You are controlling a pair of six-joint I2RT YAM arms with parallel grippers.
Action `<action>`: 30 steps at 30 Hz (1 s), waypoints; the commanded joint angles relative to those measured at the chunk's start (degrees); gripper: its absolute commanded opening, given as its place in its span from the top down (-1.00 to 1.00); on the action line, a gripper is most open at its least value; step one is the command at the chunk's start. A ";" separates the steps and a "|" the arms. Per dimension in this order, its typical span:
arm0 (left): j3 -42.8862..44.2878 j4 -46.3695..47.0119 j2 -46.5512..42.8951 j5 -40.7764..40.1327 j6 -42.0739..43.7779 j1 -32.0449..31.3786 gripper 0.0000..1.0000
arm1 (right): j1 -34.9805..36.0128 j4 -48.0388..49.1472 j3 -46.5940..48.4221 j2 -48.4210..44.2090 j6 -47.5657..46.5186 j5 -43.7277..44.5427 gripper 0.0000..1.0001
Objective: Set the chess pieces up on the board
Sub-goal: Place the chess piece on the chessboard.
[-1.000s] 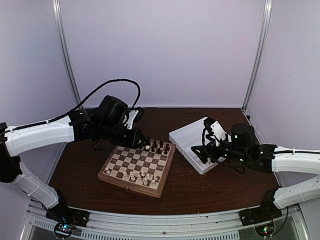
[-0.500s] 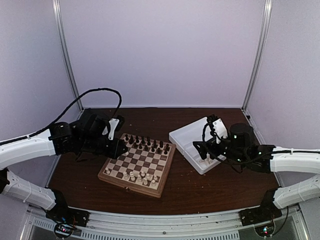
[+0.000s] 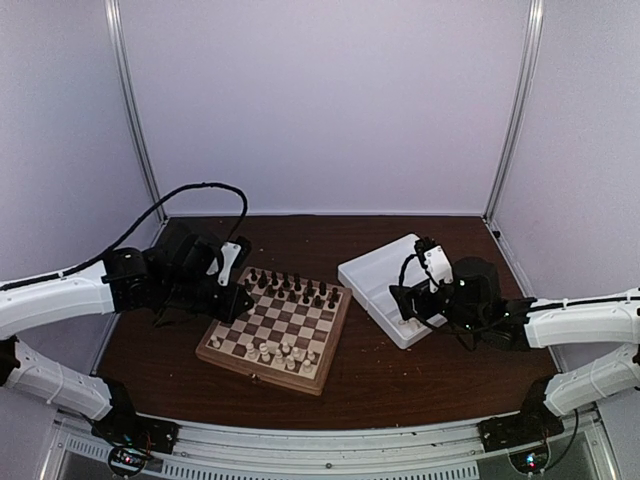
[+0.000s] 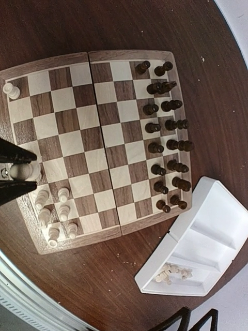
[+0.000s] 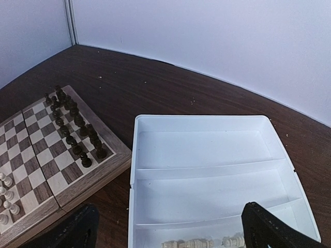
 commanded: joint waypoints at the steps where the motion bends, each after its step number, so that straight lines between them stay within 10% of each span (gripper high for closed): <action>1: 2.15 1.42 1.67 -0.43 2.15 0.31 1.00 | -0.87 5.53 -1.71 0.41 1.47 -0.23 -1.00; 30: 3.58 7.99 14.07 1.78 9.75 -1.50 1.00 | -0.90 5.08 -1.45 -1.35 1.11 -0.71 -1.00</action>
